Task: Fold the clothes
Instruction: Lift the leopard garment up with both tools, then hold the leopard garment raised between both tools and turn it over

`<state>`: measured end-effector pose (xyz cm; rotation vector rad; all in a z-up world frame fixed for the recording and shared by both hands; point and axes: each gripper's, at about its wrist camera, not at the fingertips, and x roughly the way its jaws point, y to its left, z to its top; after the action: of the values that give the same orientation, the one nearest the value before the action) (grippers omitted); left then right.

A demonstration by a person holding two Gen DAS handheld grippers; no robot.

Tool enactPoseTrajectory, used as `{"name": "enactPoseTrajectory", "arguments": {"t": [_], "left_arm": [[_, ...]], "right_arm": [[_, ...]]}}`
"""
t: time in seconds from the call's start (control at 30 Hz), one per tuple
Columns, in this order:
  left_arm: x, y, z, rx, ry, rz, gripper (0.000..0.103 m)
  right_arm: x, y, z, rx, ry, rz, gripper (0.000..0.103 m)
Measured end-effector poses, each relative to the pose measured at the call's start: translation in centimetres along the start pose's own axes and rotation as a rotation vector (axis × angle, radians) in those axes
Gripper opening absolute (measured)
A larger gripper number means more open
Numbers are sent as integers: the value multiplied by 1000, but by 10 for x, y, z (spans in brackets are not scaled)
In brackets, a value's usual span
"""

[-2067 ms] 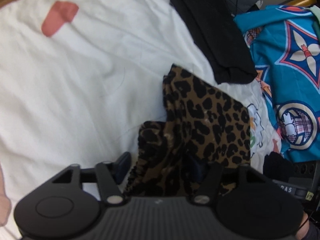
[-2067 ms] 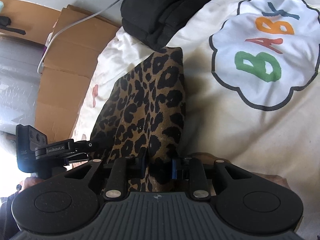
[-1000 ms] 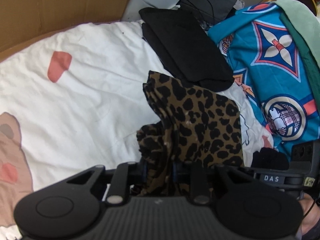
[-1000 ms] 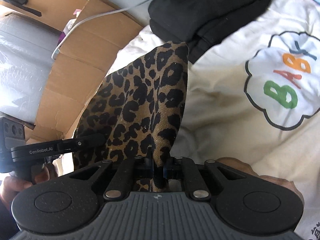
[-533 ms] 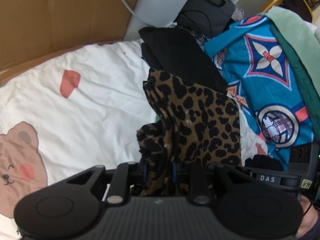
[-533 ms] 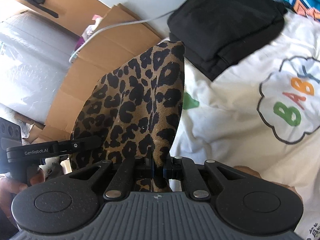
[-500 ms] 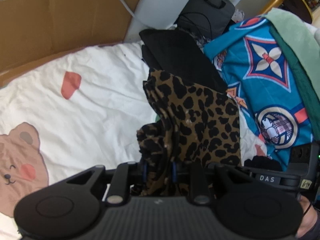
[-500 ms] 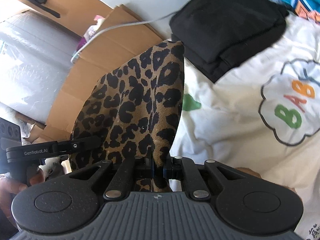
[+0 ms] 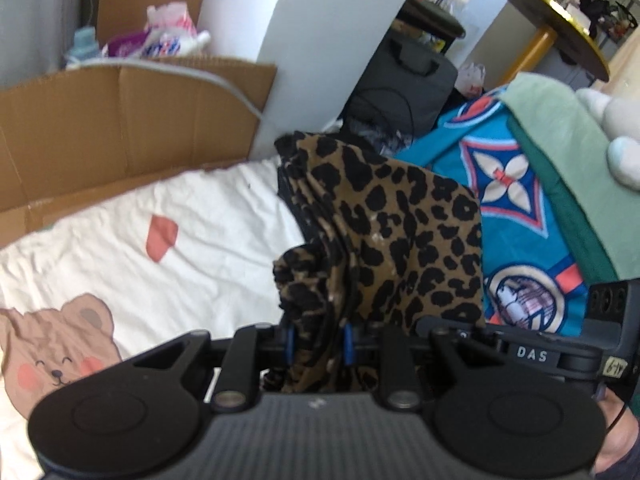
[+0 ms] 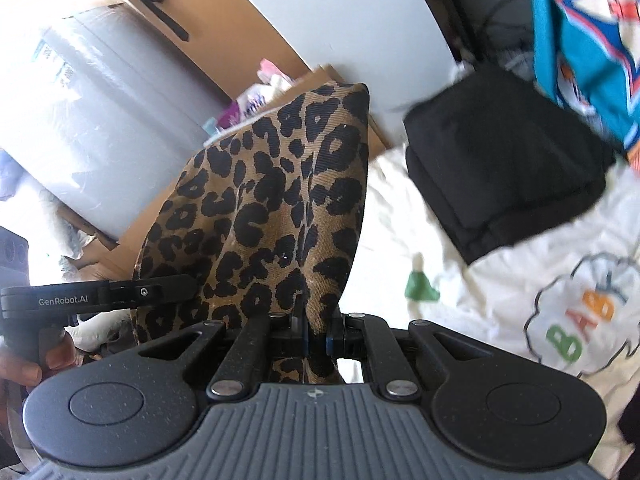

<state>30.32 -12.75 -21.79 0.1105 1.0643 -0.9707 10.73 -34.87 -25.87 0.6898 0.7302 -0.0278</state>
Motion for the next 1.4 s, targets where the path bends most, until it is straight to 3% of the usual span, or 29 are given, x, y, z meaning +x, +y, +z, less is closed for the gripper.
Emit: {"name": "enactPoseTrajectory", "arguments": {"t": [0.4,0.7,1.4], "left_arm": [[-67,-56,28,-13,-162,18,23],[-89,-101,40,-35,-263,22,23],[-171,-209,48,9,-437,40,24]], "right_arm": [[-82,44,56,-92,-116,-15,6],[-135,64,89,-193,-213,-72,6],[-255,100,116,-292,-338,-120,6]]}}
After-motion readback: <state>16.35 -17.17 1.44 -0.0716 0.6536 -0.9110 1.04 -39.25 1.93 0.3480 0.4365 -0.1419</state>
